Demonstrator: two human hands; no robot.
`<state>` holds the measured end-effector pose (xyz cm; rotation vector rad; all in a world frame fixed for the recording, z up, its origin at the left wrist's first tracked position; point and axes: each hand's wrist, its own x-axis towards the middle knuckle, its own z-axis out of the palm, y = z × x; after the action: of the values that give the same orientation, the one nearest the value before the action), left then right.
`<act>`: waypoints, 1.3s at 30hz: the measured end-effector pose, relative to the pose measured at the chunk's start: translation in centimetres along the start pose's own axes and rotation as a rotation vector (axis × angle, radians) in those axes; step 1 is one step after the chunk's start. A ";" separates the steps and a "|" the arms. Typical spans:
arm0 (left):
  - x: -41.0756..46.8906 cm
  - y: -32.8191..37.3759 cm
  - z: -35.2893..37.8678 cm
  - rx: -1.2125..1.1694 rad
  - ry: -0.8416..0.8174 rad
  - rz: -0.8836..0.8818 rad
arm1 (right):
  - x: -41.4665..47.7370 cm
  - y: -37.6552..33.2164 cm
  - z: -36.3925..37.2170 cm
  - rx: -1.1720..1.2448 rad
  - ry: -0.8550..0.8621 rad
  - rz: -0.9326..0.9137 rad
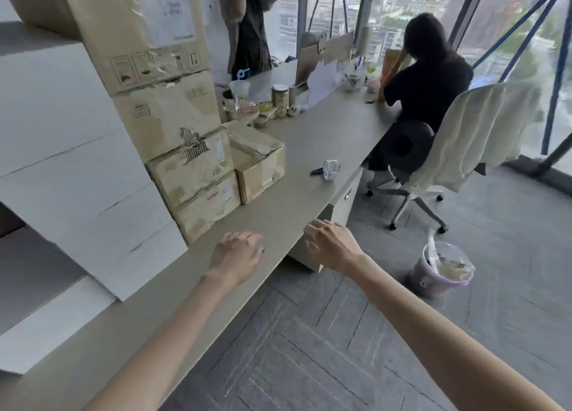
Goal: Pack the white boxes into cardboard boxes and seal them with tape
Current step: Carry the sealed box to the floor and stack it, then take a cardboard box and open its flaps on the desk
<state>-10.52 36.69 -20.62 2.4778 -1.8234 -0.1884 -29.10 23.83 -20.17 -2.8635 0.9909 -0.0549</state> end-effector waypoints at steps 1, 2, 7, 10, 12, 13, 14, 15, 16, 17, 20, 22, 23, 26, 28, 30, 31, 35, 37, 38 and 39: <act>0.9 1.0 0.0 -0.009 0.001 -0.029 | 0.9 1.5 0.0 0.011 -0.010 -0.020; 1.9 1.8 0.1 -0.016 0.001 -0.056 | 1.7 2.9 0.0 0.024 -0.022 -0.039; 8.4 4.0 0.6 -0.050 0.039 -0.173 | 7.2 9.0 0.3 0.066 -0.011 -0.126; 12.8 4.7 1.1 -0.079 0.076 -0.222 | 11.6 12.1 0.8 0.081 -0.010 -0.172; 16.1 4.5 1.8 -0.099 0.112 -0.257 | 15.3 13.8 1.0 0.076 -0.017 -0.210; 17.7 4.3 2.1 -0.111 0.123 -0.273 | 17.2 14.6 1.2 0.076 -0.021 -0.228; 19.3 4.0 2.3 -0.119 0.132 -0.287 | 19.2 15.2 1.4 0.077 -0.026 -0.245; 21.0 3.7 2.5 -0.122 0.138 -0.303 | 21.1 15.8 1.5 0.078 -0.033 -0.264; 22.6 3.3 2.6 -0.128 0.142 -0.324 | 23.1 16.3 1.5 0.077 -0.048 -0.281; 24.1 3.0 2.6 -0.137 0.142 -0.349 | 24.9 16.9 1.6 0.074 -0.063 -0.299; 28.2 1.7 2.7 -0.157 0.151 -0.406 | 30.5 18.5 1.6 0.077 -0.066 -0.335; 30.3 0.9 2.6 -0.173 0.160 -0.446 | 33.8 19.3 1.6 0.091 -0.068 -0.336; 31.1 0.5 2.5 -0.173 0.166 -0.470 | 35.3 19.7 1.7 0.102 -0.073 -0.338; 33.7 -0.7 2.2 -0.179 0.186 -0.558 | 39.7 20.5 2.0 0.135 -0.081 -0.344; 35.3 -1.5 2.0 -0.189 0.190 -0.617 | 42.5 20.7 2.3 0.170 -0.092 -0.345; 36.8 -2.4 2.1 -0.193 0.198 -0.673 | 45.2 20.6 2.7 0.206 -0.097 -0.358; 37.5 -2.8 2.2 -0.200 0.203 -0.704 | 46.5 20.4 3.0 0.221 -0.103 -0.363; 39.9 -4.0 3.1 -0.222 0.207 -0.849 | 51.1 18.8 4.1 0.322 -0.182 -0.320; 41.1 -4.3 3.7 -0.246 0.187 -0.942 | 52.9 17.9 4.9 0.425 -0.253 -0.248; 41.7 -4.5 4.0 -0.256 0.178 -0.986 | 53.7 17.6 5.4 0.495 -0.300 -0.194; 42.3 -4.6 4.3 -0.250 0.182 -1.025 | 54.3 17.5 6.0 0.565 -0.350 -0.148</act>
<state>5.65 -2.20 -28.14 2.8315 -0.3067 -0.1958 3.31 -22.83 -28.27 -2.3131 0.5773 0.1291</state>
